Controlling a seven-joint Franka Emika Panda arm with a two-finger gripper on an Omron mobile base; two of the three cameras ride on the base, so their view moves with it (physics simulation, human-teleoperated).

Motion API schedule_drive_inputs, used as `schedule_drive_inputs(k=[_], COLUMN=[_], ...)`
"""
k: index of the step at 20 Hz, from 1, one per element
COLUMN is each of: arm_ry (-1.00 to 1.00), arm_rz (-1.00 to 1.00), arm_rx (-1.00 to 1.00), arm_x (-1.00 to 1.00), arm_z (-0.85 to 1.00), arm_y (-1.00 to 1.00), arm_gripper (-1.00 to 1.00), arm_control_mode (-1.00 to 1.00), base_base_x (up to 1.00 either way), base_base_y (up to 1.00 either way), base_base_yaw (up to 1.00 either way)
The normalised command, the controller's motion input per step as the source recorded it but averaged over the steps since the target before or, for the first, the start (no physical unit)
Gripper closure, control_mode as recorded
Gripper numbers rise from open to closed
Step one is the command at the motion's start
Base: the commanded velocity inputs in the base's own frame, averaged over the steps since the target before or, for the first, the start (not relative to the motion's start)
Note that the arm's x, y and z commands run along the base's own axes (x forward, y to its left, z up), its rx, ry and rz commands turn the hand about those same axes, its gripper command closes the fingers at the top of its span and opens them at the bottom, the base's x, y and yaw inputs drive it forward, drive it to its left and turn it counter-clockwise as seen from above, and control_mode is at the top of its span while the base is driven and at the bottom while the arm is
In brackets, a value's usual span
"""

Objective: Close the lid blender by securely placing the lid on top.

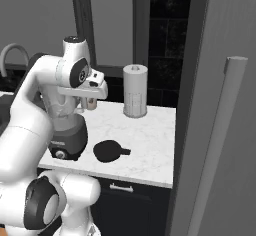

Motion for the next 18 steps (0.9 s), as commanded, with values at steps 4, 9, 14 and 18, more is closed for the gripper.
schedule_drive_inputs(k=[4, 9, 14, 18], arm_ry=[-0.09, -0.11, -0.03, 0.0], arm_rz=[-0.03, -0.23, -0.39, -0.41], arm_rx=[0.02, 0.03, 0.0, 0.0], arm_x=[-0.09, -0.36, -0.35, -0.14], arm_z=[0.0, -0.02, -0.25, -0.41], arm_y=[-0.13, -0.26, -0.32, -0.44], arm_gripper=[-1.0, -1.0, -1.0, -1.0], arm_control_mode=[-1.0, -1.0, -1.0, -1.0], base_base_x=[0.0, 0.0, 0.0, 0.0], base_base_y=[0.0, 0.0, 0.0, 0.0], base_base_yaw=[0.0, 0.0, 0.0, 0.0])
